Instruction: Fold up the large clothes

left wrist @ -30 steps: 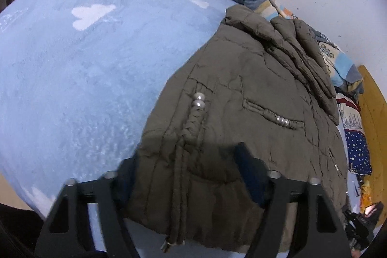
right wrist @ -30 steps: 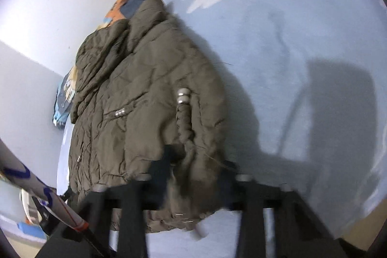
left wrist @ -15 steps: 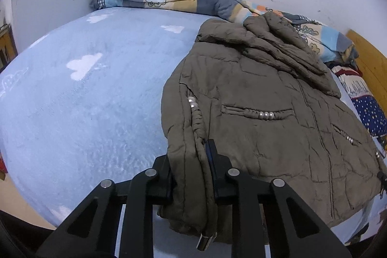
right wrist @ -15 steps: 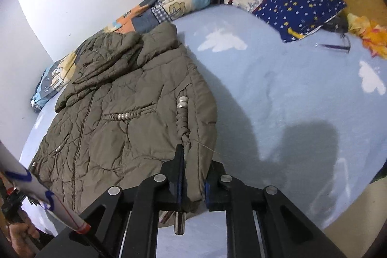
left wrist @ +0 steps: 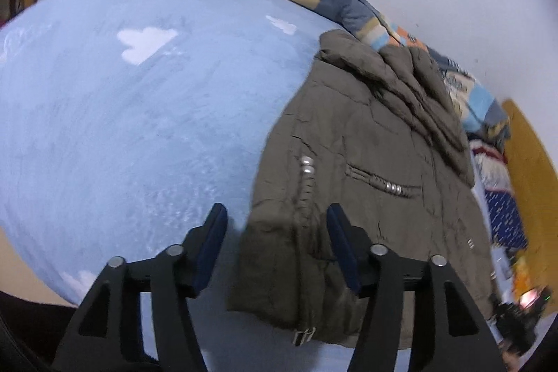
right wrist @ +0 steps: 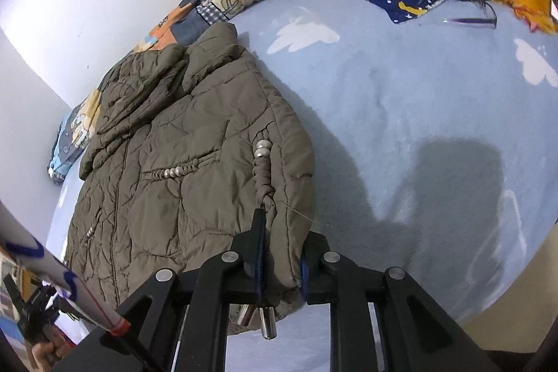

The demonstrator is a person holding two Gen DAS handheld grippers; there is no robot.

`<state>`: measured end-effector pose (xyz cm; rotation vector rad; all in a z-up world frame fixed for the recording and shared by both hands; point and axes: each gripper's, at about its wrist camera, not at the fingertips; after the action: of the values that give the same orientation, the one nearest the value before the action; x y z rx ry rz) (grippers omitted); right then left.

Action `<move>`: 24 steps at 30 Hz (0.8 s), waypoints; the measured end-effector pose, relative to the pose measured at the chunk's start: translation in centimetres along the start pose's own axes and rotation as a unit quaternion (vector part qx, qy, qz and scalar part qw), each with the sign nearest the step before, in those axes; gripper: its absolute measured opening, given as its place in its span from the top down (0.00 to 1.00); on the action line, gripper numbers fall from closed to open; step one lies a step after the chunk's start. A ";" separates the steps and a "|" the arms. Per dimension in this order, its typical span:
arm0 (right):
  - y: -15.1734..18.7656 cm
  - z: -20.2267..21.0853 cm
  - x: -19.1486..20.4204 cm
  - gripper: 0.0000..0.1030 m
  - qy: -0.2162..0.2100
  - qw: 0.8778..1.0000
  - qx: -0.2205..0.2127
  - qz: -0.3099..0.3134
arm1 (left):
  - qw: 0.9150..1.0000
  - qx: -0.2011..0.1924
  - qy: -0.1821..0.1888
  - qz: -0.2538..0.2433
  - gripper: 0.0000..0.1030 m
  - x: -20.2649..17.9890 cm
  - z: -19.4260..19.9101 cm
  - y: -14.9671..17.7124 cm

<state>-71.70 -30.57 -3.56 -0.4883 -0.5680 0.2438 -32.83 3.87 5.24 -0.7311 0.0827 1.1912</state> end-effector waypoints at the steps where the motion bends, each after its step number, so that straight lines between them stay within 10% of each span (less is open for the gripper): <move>1: 0.0 0.0 -0.1 0.78 -0.002 1.000 0.000 -0.004 | 1.000 0.001 0.004 0.012 0.42 0.6 0.0 0.0; 17: -0.2 -0.9 -1.6 0.55 -0.024 0.998 0.017 -0.061 | 0.999 0.037 -0.001 -0.038 0.41 -1.9 -3.0 2.7; 24: 0.1 -1.6 -1.6 0.70 -0.045 0.996 0.033 -0.064 | 0.995 0.001 -0.033 -0.095 0.52 -3.6 -2.3 3.4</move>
<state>-72.08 -31.64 -5.55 -0.3771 -0.6753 0.1633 -36.44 0.21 3.39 -0.6807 -0.0403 1.0327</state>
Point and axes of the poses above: each gripper's, at about its wrist camera, not at the fingertips, and z roughly against the way its jaws point, x to its left, y to its underside, and after that the axes turned 4 degrees about x, right-handed
